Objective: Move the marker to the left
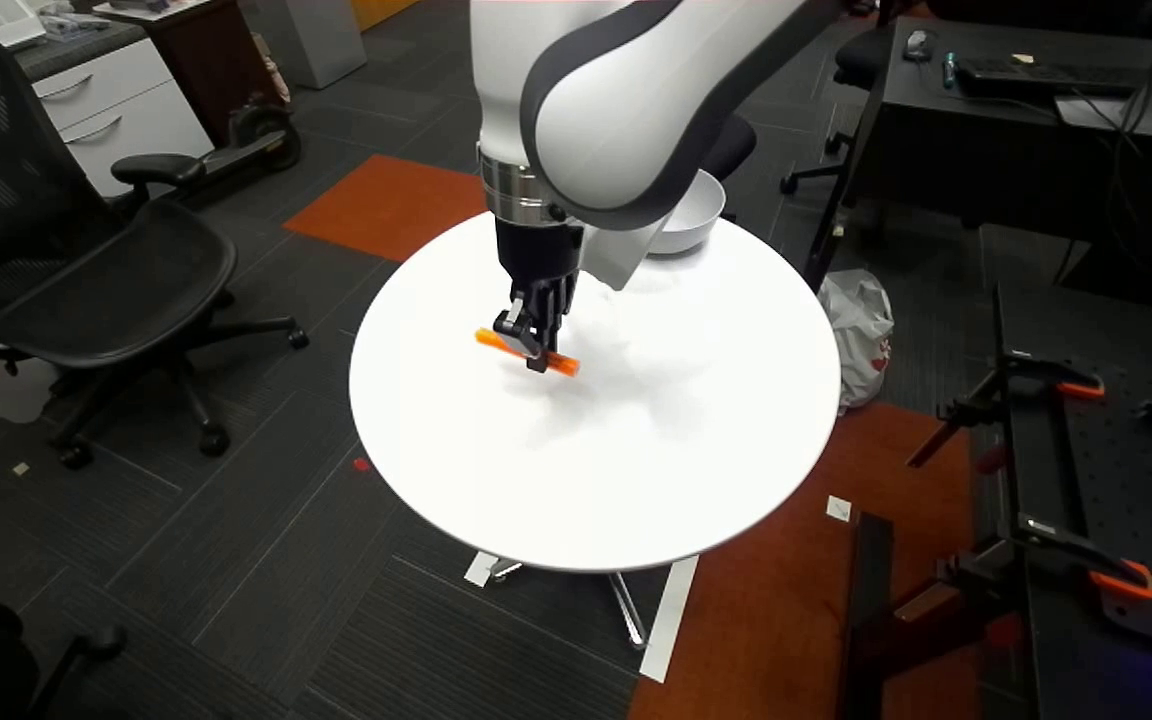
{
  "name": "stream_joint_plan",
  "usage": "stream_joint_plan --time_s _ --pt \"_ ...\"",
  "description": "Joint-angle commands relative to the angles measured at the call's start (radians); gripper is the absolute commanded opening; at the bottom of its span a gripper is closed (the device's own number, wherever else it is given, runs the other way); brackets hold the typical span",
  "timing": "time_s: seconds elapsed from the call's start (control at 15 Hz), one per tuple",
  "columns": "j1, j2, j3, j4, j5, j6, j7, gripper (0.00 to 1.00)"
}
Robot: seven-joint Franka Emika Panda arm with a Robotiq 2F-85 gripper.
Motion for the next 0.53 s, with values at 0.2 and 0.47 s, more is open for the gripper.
stream_joint_plan --time_s 0.2,0.47 --pt "0.029 0.137 0.006 0.183 0.065 -0.074 0.072 0.05" --pt "0.021 0.199 0.032 0.233 0.104 -0.019 0.046 0.05"
